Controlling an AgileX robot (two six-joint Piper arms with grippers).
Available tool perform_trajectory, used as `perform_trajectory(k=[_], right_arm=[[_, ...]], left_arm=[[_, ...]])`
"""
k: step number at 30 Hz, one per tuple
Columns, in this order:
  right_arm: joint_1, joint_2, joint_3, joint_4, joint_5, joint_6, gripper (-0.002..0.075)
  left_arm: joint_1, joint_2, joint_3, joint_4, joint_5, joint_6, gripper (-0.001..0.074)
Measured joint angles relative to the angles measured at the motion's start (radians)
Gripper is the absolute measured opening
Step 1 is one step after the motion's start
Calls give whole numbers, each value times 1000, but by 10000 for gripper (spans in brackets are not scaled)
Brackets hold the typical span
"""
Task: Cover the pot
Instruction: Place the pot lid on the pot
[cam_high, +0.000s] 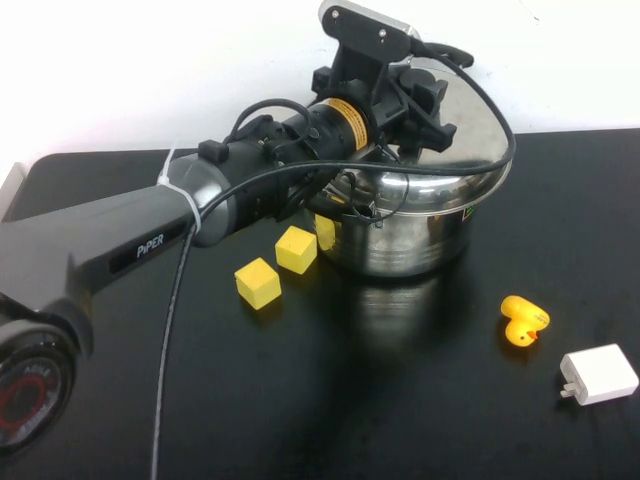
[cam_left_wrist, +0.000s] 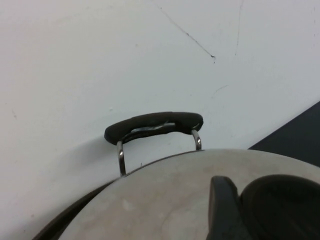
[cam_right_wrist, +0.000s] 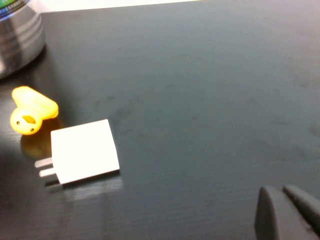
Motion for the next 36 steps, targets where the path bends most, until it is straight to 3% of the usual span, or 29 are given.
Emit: perform_trajectory(k=[16,24,36], right_arm=[[0,0,0,0,0,0,-2],[0,0,0,0,0,0,-2],[0,0,0,0,0,0,-2]], left_arm=[[14,10,0,1,-45,-7,323],[43,10,0,-111,-91,19,323],[58,24,0,-82,-96,50,323]])
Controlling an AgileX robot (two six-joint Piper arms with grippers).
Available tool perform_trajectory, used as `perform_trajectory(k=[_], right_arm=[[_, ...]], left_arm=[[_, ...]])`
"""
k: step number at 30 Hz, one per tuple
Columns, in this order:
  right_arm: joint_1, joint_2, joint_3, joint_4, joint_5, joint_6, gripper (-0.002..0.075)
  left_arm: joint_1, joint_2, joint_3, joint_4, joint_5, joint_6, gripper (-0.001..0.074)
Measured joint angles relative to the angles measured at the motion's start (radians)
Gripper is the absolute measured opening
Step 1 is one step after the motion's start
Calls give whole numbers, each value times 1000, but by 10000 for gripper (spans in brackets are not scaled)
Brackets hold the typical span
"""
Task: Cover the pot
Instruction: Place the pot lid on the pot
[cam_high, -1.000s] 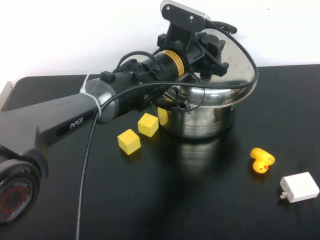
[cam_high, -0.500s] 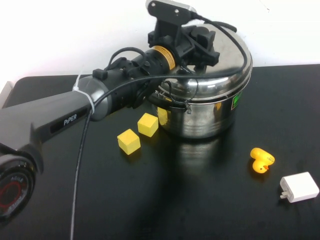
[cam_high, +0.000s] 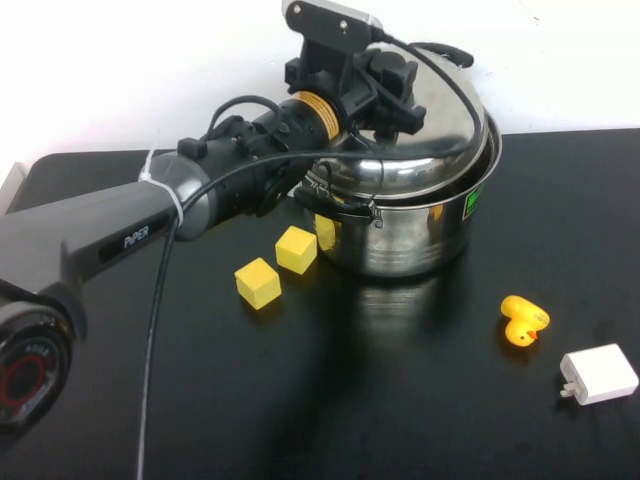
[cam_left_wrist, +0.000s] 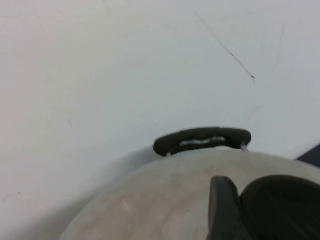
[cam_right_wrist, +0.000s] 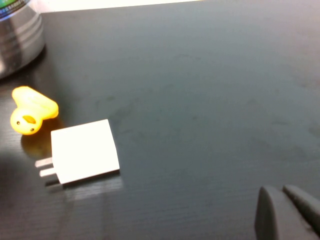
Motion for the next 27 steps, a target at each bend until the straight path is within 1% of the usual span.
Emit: perform_trajectory(k=[6,14,19,27], right_arm=[[0,0,0,0,0,0,-2],[0,0,0,0,0,0,-2],[0,0,0,0,0,0,-2],[0,0,0,0,0,0,-2]], left_arm=[[0,31,-1,23,-45,-20,323],[0,57,-2,27,-135,-103,323],[0,56,-2,40,-124,-114,323],[0,51,-12,117,-79,-132,323]])
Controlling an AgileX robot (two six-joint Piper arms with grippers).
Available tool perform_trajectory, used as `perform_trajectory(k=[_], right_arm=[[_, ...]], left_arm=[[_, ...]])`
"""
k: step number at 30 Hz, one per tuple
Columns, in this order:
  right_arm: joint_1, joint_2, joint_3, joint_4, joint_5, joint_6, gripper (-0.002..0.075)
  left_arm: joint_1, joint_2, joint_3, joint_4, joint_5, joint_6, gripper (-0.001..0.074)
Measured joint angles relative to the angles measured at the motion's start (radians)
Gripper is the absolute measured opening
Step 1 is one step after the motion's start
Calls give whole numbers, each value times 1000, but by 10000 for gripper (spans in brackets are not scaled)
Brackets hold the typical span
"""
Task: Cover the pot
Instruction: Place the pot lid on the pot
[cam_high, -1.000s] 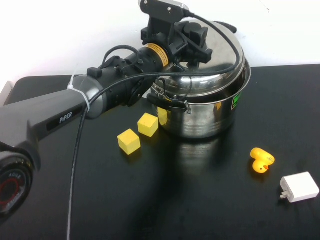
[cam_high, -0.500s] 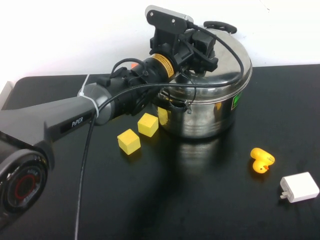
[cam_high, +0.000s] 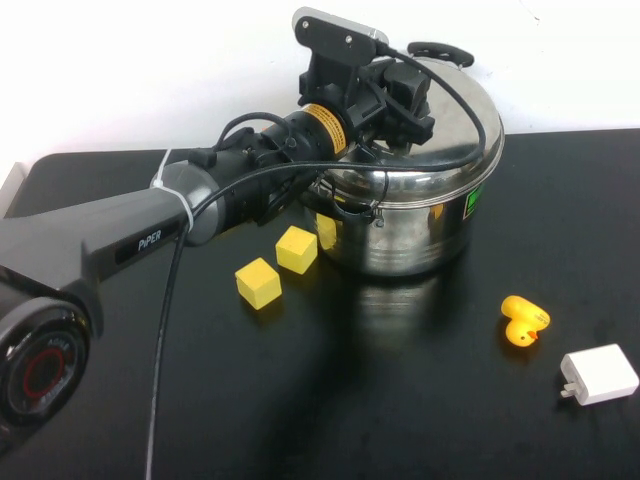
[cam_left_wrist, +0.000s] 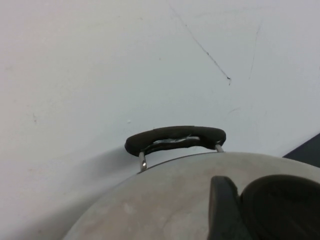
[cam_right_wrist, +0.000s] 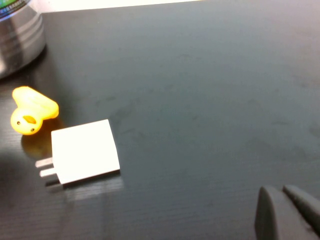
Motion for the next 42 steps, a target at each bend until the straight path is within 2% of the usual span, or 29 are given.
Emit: perform_trajectory(k=[25,36,42], right_arm=[[0,0,0,0,0,0,-2],[0,0,0,0,0,0,-2],[0,0,0,0,0,0,-2]], left_arm=[[1,-23,-9,105,107,-27,323],[1,-15,-83,122,195,-31,322],[1,-13,-94,122,236,-103,322]])
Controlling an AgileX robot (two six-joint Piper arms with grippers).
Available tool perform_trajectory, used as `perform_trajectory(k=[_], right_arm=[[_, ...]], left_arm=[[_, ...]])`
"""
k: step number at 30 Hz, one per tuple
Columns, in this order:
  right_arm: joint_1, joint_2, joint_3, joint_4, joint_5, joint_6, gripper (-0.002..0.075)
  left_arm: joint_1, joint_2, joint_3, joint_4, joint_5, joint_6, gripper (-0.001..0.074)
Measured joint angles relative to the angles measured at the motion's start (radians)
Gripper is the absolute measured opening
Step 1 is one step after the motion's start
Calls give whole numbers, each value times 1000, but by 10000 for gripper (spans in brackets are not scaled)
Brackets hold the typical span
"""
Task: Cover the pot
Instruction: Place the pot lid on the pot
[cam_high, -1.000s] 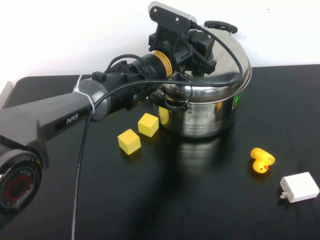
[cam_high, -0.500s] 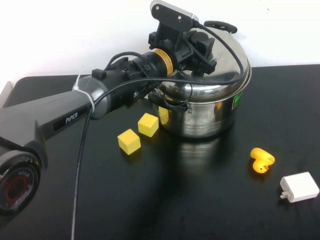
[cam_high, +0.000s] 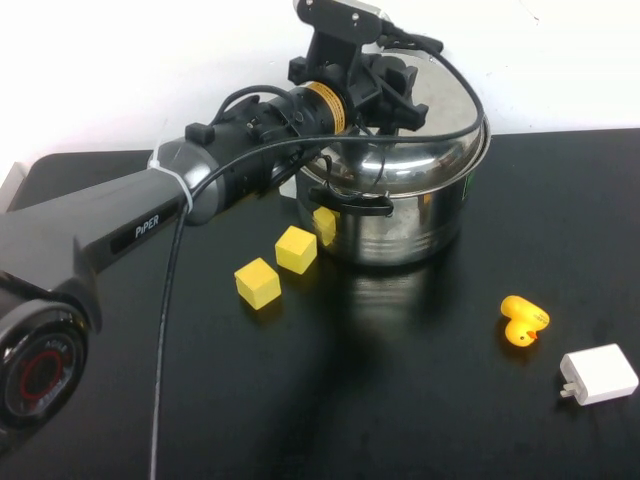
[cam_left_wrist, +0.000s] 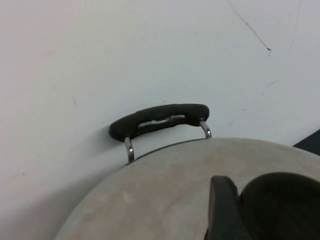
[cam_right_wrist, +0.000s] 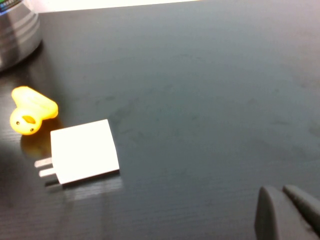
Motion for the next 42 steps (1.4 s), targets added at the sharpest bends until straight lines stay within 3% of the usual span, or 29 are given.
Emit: perform_trajectory(k=[25,32,42], right_arm=[[0,0,0,0,0,0,-2],[0,0,0,0,0,0,-2],[0,0,0,0,0,0,-2]], left_arm=[[0,19,-6,37,-24,-98,324],[2,6,-4,49,14,-105,424],[4,-99,-1,66,91,-105,437]])
